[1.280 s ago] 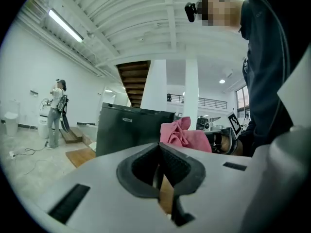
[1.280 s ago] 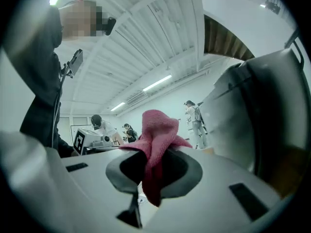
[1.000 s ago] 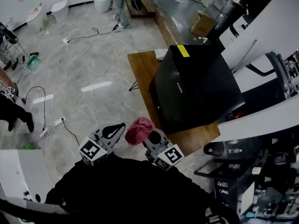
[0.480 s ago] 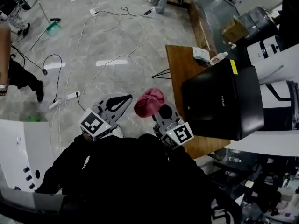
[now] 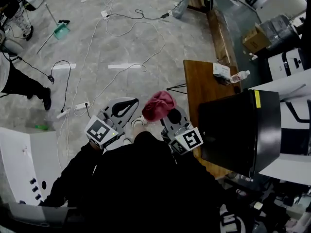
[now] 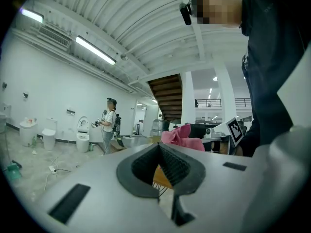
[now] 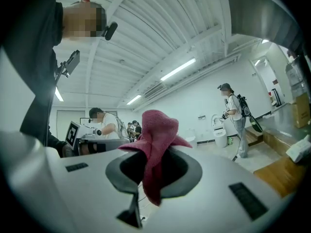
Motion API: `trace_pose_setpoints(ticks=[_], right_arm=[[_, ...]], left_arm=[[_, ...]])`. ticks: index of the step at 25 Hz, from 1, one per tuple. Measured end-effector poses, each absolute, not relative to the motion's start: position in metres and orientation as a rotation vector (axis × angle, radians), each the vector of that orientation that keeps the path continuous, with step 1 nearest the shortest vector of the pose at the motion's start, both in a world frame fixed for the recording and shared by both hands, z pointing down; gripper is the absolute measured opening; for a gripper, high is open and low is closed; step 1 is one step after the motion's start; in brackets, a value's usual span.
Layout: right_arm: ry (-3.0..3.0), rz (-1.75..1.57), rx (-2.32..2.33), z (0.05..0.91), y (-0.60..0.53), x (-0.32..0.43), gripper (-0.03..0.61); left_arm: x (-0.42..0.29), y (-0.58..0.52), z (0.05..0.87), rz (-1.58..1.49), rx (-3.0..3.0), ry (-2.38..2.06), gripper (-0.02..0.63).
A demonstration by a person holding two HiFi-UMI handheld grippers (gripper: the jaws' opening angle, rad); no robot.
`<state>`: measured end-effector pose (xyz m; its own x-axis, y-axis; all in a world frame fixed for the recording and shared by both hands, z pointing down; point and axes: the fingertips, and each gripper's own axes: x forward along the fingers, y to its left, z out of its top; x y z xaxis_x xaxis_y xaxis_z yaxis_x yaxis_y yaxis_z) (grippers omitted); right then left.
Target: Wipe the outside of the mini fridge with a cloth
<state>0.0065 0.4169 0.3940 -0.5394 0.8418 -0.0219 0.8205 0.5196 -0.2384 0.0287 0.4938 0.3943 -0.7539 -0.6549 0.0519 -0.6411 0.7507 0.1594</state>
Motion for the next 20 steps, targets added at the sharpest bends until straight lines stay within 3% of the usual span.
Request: trace_pose_setpoints(ticks=[10,20], right_arm=[[-2.656,0.328,-1.532,0.38,0.41,-0.179,0.058],[-2.872,0.5,-1.186,0.361,0.293,-0.3,0.058]], left_arm=[[-0.159,0.477,0.373,-0.084,1.091,-2.826,0.005],[-0.295,0.37,0.357,-0.025,1.382,-2.707,0.005]])
